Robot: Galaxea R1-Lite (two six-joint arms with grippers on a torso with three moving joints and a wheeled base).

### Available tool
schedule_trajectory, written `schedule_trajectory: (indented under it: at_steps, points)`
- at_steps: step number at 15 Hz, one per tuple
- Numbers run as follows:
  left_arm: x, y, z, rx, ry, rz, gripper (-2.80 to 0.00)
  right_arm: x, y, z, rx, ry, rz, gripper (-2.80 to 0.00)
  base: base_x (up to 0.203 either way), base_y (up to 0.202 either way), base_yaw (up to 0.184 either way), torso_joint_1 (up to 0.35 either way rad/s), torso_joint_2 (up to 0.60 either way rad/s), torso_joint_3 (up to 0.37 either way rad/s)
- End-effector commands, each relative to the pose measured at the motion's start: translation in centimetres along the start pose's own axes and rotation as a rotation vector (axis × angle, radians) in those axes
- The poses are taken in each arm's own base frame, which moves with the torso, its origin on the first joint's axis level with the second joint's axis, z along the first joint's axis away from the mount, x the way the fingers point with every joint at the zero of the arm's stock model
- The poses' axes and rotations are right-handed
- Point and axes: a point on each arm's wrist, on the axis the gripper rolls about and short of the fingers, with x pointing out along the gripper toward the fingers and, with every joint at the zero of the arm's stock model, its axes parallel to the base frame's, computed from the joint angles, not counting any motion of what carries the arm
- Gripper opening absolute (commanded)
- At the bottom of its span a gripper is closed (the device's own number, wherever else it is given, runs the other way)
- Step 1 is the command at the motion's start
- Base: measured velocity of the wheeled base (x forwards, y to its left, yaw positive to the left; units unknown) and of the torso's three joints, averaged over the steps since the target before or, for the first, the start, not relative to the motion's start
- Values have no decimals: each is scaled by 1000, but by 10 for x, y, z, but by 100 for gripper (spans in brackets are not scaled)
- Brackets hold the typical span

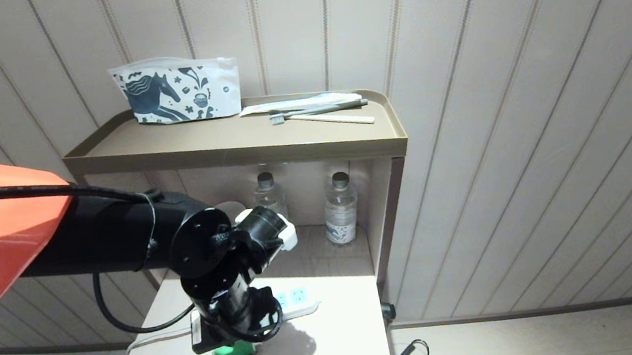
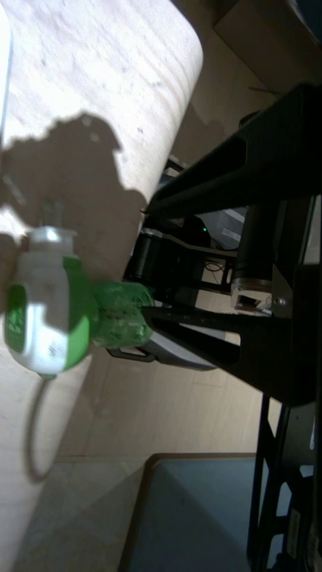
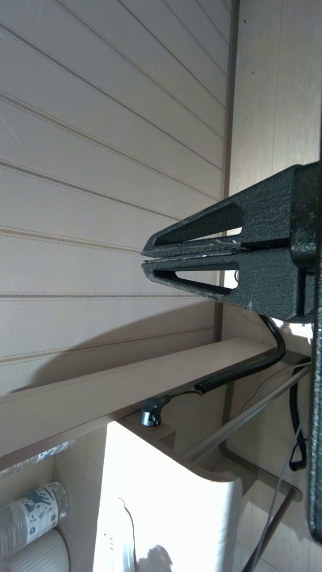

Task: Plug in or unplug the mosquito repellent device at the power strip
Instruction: Insert the plug into the socket

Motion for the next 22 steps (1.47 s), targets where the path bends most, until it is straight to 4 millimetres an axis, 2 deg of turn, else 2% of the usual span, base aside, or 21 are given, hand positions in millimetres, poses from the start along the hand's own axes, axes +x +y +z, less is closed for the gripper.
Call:
schedule_trajectory:
  at_steps: [1, 5, 13, 16, 22]
  points:
    - [-1, 14, -11, -10, 6, 9, 0, 0, 0, 0, 0, -1, 0, -280, 0, 0, 0, 0, 0, 0]
    - [24, 21, -24, -43, 9, 3, 0, 0, 0, 0, 0, 1, 1, -280, 0, 0, 0, 0, 0, 0]
    - [39, 24, -30, -81, 46, 50, 0, 0, 0, 0, 0, -1, 2, -280, 0, 0, 0, 0, 0, 0]
    - [54, 22, -32, -80, 75, 88, 0, 0, 0, 0, 0, 0, 1, -280, 0, 0, 0, 0, 0, 0]
    - [70, 14, -29, -92, 78, 95, 0, 0, 0, 0, 0, -1, 2, -280, 0, 0, 0, 0, 0, 0]
